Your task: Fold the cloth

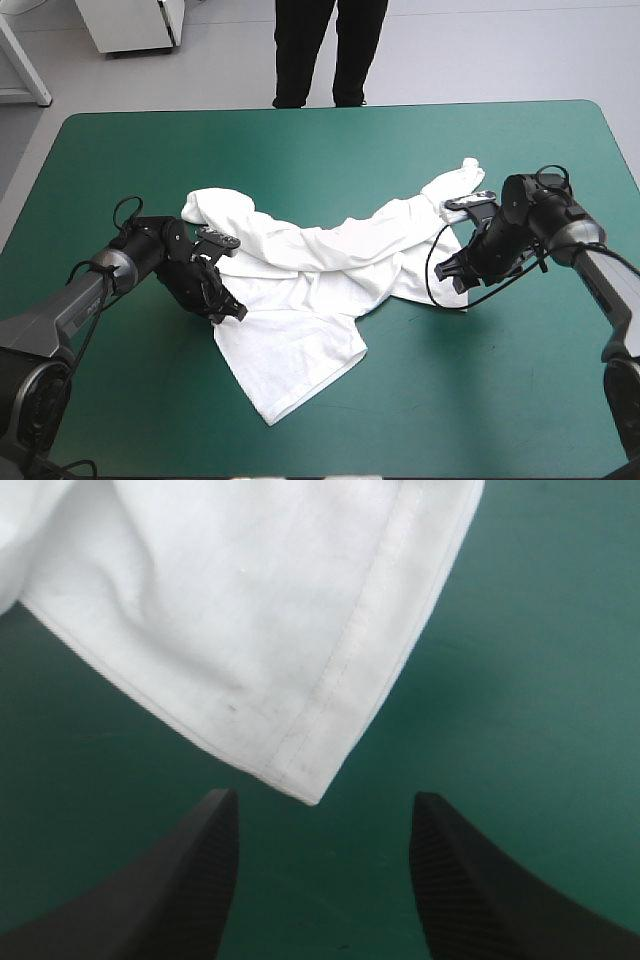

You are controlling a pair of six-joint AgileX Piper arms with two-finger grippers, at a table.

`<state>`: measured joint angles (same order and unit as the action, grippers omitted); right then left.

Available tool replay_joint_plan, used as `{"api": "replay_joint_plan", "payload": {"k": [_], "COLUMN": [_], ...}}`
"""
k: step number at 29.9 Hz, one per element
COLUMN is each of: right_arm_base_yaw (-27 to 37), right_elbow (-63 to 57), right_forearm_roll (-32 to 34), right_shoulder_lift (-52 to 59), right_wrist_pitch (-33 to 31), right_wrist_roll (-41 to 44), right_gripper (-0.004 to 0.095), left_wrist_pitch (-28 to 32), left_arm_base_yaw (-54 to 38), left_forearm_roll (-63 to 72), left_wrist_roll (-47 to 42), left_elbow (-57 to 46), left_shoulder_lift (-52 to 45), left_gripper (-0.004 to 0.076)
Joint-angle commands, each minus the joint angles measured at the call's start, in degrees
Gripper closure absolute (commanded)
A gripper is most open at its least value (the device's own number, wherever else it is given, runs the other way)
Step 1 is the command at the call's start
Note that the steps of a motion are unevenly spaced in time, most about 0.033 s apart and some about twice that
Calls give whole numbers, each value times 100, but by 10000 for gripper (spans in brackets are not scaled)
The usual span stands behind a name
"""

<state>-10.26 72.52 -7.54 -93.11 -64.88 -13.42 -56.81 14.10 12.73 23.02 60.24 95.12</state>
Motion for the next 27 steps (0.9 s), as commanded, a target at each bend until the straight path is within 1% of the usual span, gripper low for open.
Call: {"api": "replay_joint_plan", "payload": {"k": [1,6,14,17,18,20,22,25,26,27], "right_arm_base_yaw": [-5,-32,-316,-473,-518,-629,-747,-869,-884,-897], "right_elbow": [121,121,117,117,117,117,117,117,117,117], "right_forearm_roll": [-37,-239,-249,-219,-191,-162,-162,-150,-150,-150], "right_shoulder_lift": [-132,-437,-854,-1055,-1108,-1243,-1342,-1381,-1381,-1381], "right_wrist_pitch": [-66,-79,-136,-144,-159,-211,-232,-138,-97,-89], "right_wrist_roll": [-50,-90,-90,14,61,149,149,137,137,148], "right_gripper": [416,416,416,444,464,542,659,870,924,914], "left_wrist_pitch": [25,13,1,-20,-27,-62,-82,-106,-136,-134], "left_arm_base_yaw": [68,68,68,68,68,68,68,68,68,68], "left_forearm_roll": [435,435,452,435,439,439,439,439,439,439], "left_wrist_roll": [30,104,155,155,155,155,155,155,155,163], "left_elbow": [-22,-22,28,85,114,167,220,275,287,301], "left_shoulder_lift": [6,6,6,6,6,-4,-4,-15,-15,-28], "left_gripper": [744,744,744,744,744,744,744,744,744,744]}}
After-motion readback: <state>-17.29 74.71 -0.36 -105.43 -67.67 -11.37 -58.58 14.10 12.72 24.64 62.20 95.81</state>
